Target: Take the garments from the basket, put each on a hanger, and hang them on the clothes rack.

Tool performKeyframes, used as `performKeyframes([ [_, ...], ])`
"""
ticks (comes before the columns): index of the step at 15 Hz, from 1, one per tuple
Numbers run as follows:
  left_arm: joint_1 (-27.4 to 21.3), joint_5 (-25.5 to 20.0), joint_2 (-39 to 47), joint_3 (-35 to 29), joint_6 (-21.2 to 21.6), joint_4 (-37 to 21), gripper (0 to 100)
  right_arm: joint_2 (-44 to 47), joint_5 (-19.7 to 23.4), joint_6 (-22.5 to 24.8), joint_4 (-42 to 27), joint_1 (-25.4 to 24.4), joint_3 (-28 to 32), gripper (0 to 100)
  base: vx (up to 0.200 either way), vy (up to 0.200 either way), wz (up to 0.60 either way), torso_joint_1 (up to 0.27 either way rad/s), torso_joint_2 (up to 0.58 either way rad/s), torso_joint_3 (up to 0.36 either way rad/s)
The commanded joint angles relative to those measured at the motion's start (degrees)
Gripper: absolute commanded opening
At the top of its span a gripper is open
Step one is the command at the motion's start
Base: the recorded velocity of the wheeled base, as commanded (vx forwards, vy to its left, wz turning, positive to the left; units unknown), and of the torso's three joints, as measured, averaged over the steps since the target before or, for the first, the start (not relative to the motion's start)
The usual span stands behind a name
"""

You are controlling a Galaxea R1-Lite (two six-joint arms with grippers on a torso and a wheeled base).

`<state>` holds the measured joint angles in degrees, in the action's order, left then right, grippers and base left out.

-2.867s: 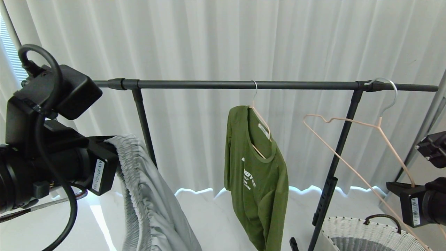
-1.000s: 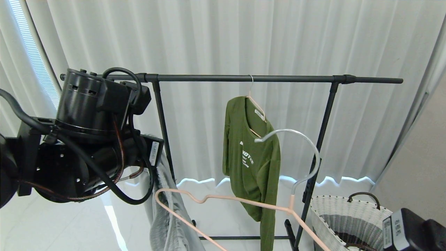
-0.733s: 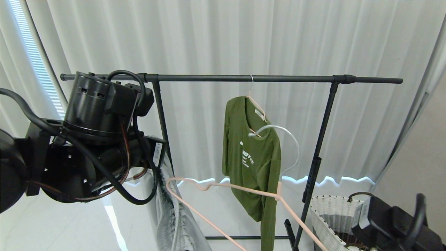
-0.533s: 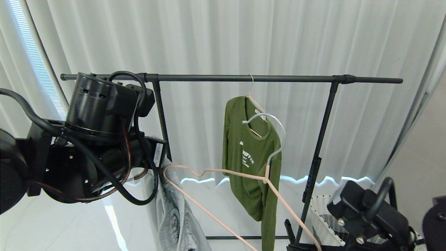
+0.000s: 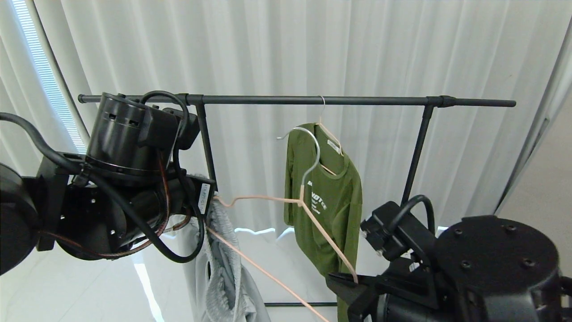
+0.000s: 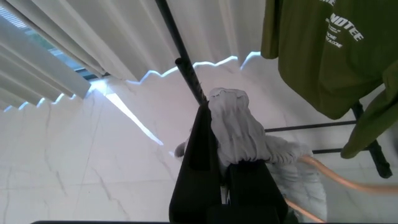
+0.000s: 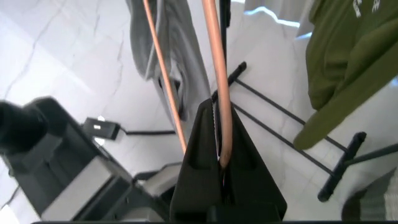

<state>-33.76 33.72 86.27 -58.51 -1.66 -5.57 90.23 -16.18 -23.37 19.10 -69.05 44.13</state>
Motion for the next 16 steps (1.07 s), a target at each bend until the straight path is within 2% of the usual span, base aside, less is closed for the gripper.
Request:
performKeyframes([
  [1, 0.09, 0.03, 0.04, -0.99, -0.01, -0.23, 0, 5.39, -1.31, -0.10, 1.55, 0.14, 3.07, 0, 0.000, 0.000, 0.00, 0.000, 0.00, 0.000],
  [5, -1.40, 0.03, -0.23, -1.69, -0.10, -0.23, 0, 11.02, -4.74, -0.10, 2.34, 0.14, 8.69, 0, 0.000, 0.000, 0.00, 0.000, 0.00, 0.000],
  [8, -6.32, 0.03, -0.49, -3.45, -4.76, -0.23, 0, 13.39, -4.92, -0.10, 2.43, 0.05, 11.33, 0, 0.000, 0.000, 0.00, 0.000, 0.00, 0.000],
  [12, -11.68, -0.06, -0.67, -6.79, -6.87, -0.23, 0, 14.27, -4.92, -0.01, 4.01, 0.05, 11.77, 0, 0.000, 0.000, 0.00, 0.000, 0.00, 0.000],
  [16, -13.62, -0.94, -1.63, -6.88, -6.96, -0.23, 0, 14.44, -5.18, 0.52, 9.37, -0.12, 10.89, 0, 0.000, 0.000, 0.00, 0.000, 0.00, 0.000],
])
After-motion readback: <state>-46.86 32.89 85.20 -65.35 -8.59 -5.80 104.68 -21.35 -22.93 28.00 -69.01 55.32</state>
